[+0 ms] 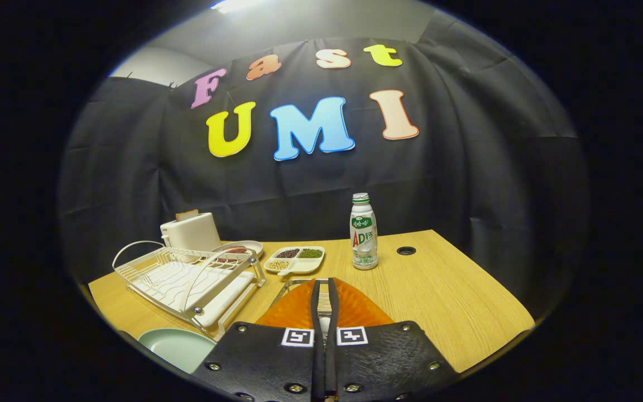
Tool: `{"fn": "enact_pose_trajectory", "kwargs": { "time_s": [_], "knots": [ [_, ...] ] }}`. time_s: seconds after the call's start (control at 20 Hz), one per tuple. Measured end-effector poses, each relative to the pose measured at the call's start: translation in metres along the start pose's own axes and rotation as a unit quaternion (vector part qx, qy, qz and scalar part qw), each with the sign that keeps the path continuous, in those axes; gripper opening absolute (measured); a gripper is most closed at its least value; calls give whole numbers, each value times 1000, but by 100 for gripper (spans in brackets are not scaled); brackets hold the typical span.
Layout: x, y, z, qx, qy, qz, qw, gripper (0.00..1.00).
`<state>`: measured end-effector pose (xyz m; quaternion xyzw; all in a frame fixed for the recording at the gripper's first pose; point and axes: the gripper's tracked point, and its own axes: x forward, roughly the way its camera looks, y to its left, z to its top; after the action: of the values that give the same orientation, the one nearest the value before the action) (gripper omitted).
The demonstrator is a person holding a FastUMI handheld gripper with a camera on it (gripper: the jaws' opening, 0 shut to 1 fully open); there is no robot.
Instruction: Take the plate from the dish rack, then take the spoon from the basket and place it into the plate.
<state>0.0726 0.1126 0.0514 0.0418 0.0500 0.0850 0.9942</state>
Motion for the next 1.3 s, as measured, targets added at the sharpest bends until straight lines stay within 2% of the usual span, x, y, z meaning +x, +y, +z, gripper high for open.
{"fn": "enact_pose_trajectory", "kwargs": {
  "time_s": [0.15,0.65,1.05,1.3],
  "knots": [
    [-3,3,12,-29,2,-7,1000,0],
    [-15,6,69,-32,9,-16,999,1],
    [-52,3,120,-33,10,-47,998,1],
    [-79,13,159,-27,-7,-46,999,1]
  ]
}}
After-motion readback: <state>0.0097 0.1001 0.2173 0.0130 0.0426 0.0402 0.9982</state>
